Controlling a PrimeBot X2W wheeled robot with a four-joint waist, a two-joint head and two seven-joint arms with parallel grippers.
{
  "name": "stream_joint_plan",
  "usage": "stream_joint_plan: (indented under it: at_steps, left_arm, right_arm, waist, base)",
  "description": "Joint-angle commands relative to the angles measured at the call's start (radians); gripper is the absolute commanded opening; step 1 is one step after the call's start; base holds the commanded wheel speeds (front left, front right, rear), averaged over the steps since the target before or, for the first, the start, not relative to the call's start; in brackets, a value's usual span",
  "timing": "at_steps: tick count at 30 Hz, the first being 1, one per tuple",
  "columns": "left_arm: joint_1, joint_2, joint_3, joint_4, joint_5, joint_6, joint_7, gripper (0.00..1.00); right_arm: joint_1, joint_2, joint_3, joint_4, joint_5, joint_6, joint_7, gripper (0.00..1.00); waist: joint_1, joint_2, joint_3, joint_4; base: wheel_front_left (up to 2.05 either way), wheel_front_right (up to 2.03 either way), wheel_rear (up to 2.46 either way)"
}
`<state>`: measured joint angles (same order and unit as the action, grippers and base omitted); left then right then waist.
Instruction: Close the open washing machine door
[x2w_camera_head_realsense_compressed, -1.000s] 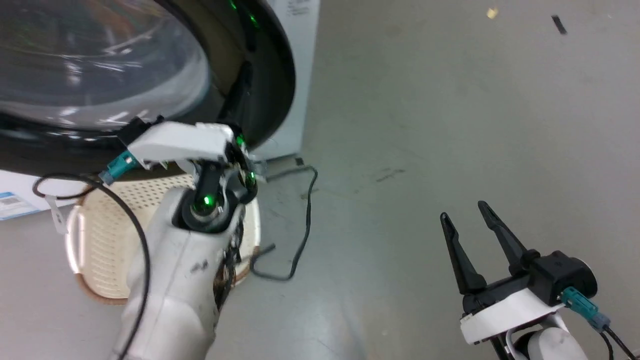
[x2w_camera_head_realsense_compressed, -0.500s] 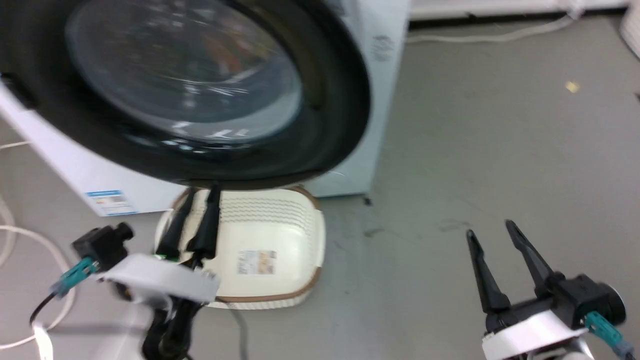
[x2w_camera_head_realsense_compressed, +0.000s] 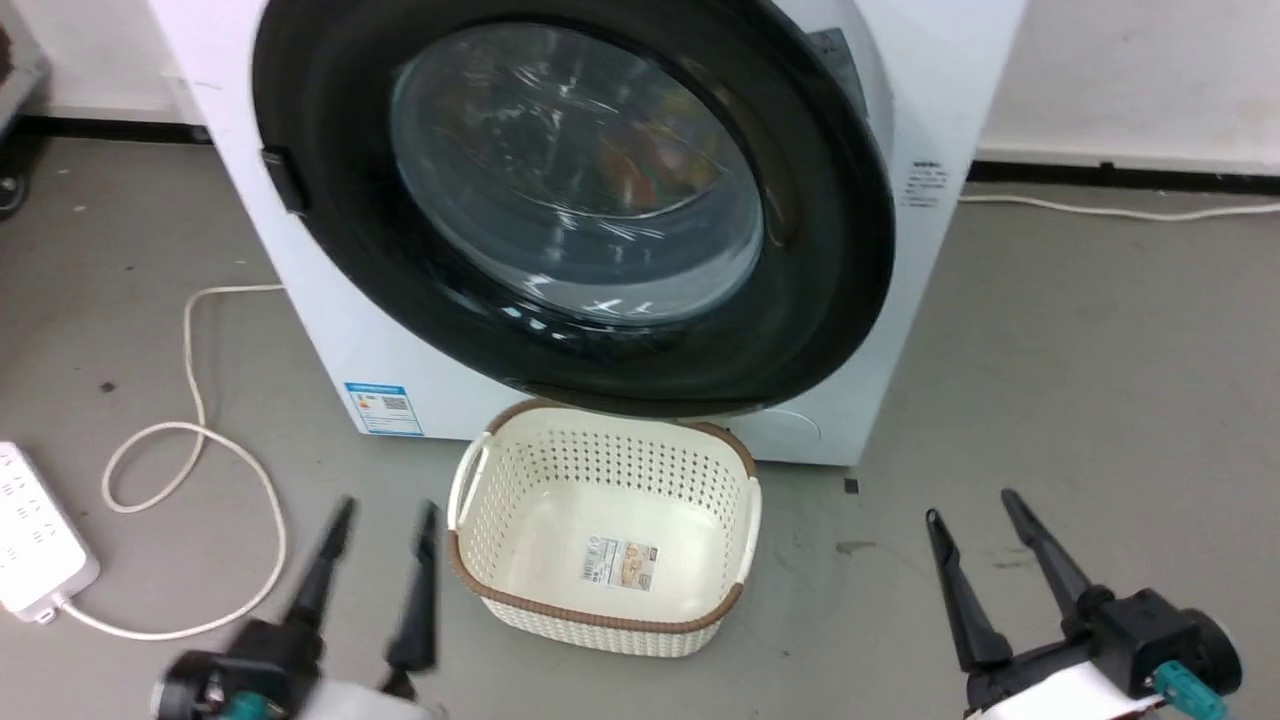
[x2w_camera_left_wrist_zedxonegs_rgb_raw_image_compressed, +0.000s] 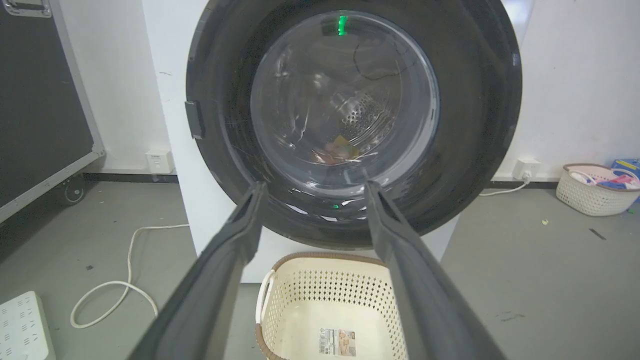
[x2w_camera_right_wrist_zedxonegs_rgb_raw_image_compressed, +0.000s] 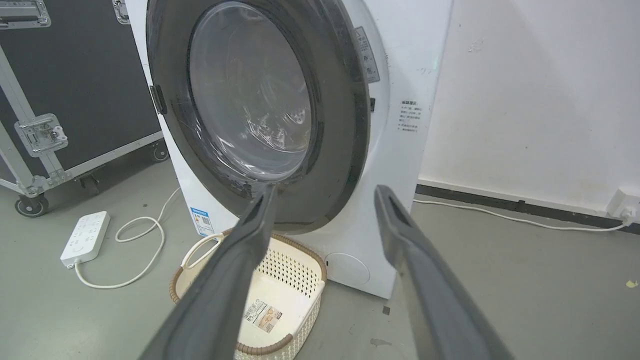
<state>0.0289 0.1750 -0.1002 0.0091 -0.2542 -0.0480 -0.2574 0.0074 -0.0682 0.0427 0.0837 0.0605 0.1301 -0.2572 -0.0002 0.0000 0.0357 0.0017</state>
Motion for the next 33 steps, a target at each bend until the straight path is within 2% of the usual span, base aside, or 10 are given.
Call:
stream_joint_plan:
  at_steps: [1, 4, 9, 10, 11, 12, 13, 18, 26, 33]
  left_arm:
    - [0.021, -0.009, -0.007, -0.005, 0.039, 0.01, -0.004, 1.0]
    - [0.045, -0.021, -0.015, -0.007, 0.1, 0.023, -0.004, 1.0]
    - [0.059, -0.065, -0.008, -0.004, 0.13, 0.042, -0.004, 1.0]
    - [0.058, -0.071, -0.008, 0.0, 0.134, 0.042, -0.004, 1.0]
    - [0.056, -0.075, -0.009, 0.003, 0.138, 0.042, -0.004, 1.0]
    - [0.052, -0.079, -0.009, 0.006, 0.141, 0.04, -0.004, 1.0]
    - [0.047, -0.082, -0.008, 0.009, 0.143, 0.036, -0.004, 1.0]
    - [0.005, -0.098, -0.013, 0.011, 0.155, 0.03, -0.004, 1.0]
    - [-0.076, -0.118, -0.055, -0.02, 0.17, 0.06, -0.004, 1.0]
    - [-0.13, -0.123, -0.09, -0.031, 0.166, 0.075, -0.004, 1.0]
  right_arm:
    - [0.018, 0.001, 0.003, 0.009, -0.009, 0.001, -0.004, 1.0]
    - [0.018, 0.002, 0.004, 0.018, -0.014, 0.001, -0.005, 1.0]
    - [0.022, -0.004, 0.017, 0.023, -0.007, 0.001, -0.004, 1.0]
    - [0.021, -0.012, 0.028, 0.026, 0.002, 0.001, -0.003, 0.93]
    - [0.017, -0.021, 0.037, 0.026, 0.009, 0.001, -0.003, 0.45]
    - [0.011, -0.031, 0.045, 0.025, 0.015, 0.001, -0.003, 0.04]
    - [0.002, -0.044, 0.056, 0.023, 0.022, 0.001, -0.002, 0.0]
    - [-0.076, -0.137, 0.134, -0.008, 0.099, 0.001, 0.03, 0.0]
    - [-0.355, -0.398, 0.268, -0.012, 0.259, 0.001, 0.093, 0.0]
    - [-0.62, -0.521, 0.367, 0.084, 0.407, 0.001, 0.115, 0.0]
  waist:
    - [0.0002, 0.0, -0.007, 0.011]
    - [0.0002, 0.0, -0.004, 0.018]
    - [0.0002, 0.0, 0.004, 0.036]
    - [0.0002, 0.0, 0.009, 0.04]
    - [0.0002, 0.0, 0.014, 0.044]
    - [0.0002, 0.0, 0.02, 0.049]
    - [0.0002, 0.0, 0.028, 0.055]
    - [0.0002, 0.0, 0.104, 0.098]
    - [0.0002, 0.0, 0.271, 0.164]
    - [0.0002, 0.0, 0.354, 0.21]
  base:
    - [0.0, 0.0, 0.0]
    - [0.0, 0.0, 0.0]
    - [0.0, 0.0, 0.0]
    - [0.0, 0.0, 0.0]
    - [0.0, 0.0, 0.0]
    - [0.0, 0.0, 0.0]
    - [0.0, 0.0, 0.0]
    - [0.0, 0.0, 0.0]
    - [0.0, 0.0, 0.0]
    - [0.0, 0.0, 0.0]
